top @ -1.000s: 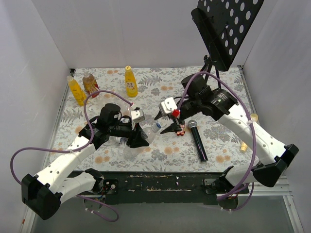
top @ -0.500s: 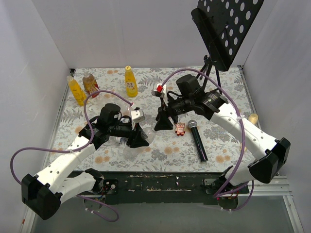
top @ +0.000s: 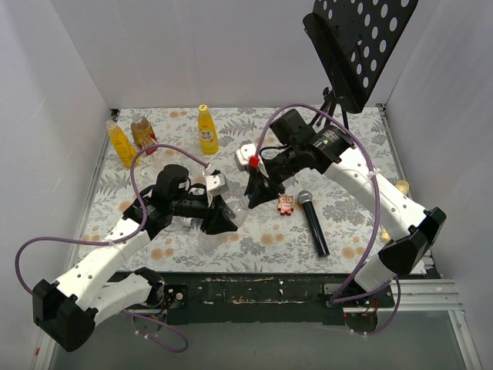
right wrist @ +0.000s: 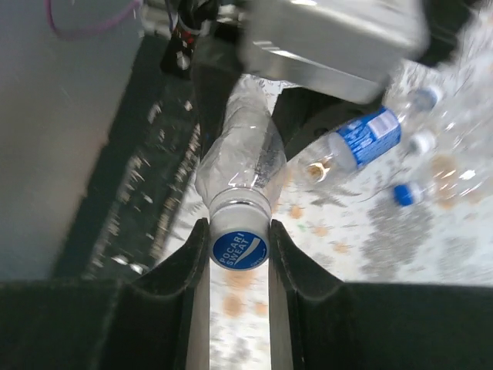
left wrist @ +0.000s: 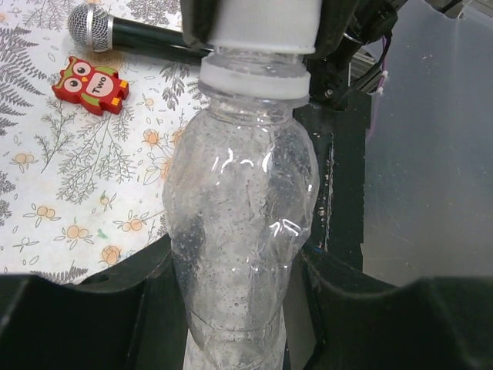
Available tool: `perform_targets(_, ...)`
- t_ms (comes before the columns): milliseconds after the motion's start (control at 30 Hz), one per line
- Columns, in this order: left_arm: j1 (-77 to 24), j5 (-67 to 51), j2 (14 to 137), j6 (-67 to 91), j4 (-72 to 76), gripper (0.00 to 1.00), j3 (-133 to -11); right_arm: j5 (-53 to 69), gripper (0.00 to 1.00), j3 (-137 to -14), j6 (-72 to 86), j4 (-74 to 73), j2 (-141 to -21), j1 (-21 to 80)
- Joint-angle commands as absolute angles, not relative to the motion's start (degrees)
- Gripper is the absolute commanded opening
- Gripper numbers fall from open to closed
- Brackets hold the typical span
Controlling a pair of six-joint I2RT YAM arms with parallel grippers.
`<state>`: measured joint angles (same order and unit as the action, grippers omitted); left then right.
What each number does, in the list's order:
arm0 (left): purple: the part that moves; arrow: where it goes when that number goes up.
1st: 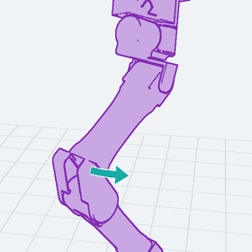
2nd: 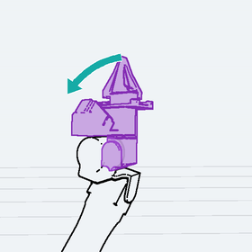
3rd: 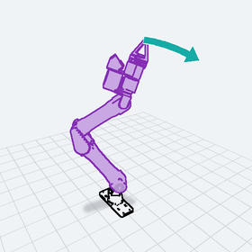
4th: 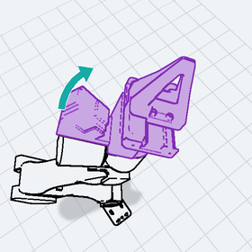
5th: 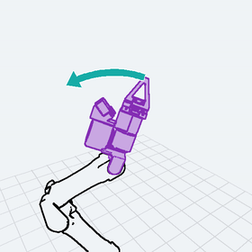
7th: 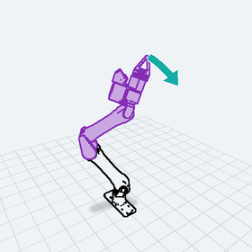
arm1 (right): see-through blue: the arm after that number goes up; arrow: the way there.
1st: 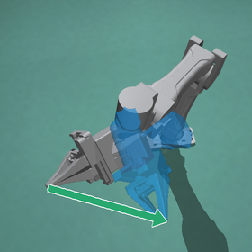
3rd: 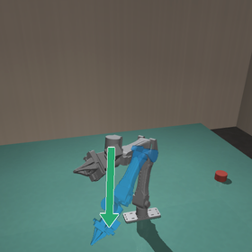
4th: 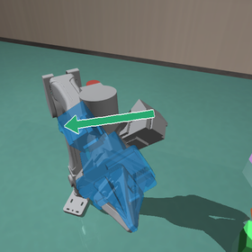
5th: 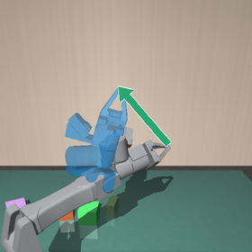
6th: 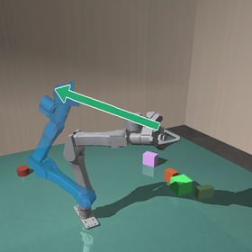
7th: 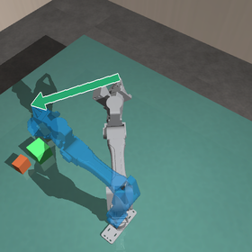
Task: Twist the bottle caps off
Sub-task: Unscrew the bottle cap from the plastic bottle.
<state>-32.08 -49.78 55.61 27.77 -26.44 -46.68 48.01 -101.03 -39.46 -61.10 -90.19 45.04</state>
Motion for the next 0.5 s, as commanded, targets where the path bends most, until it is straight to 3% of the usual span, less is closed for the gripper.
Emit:
perform_targets(0, -31.9, -50.5, 54.7, 26.1, -29.3, 0.0, -47.3, 46.4, 0.01, -97.8, -92.0, -74.6, -82.4, 47.0)
perform_targets(67, -31.9, -51.2, 54.9, 25.8, -29.8, 0.0, -47.7, 40.4, 0.01, -93.8, -110.0, -74.7, -79.5, 47.4)
perform_targets(333, -31.9, -50.5, 55.5, 25.0, -30.1, 0.0, -47.5, 31.2, 0.01, -104.2, -126.4, -75.1, -85.8, 47.6)
perform_targets(467, -32.0, -50.7, 56.2, 24.3, -30.9, 0.0, -48.2, 22.6, 0.01, -97.1, -141.8, -74.6, -82.2, 47.9)
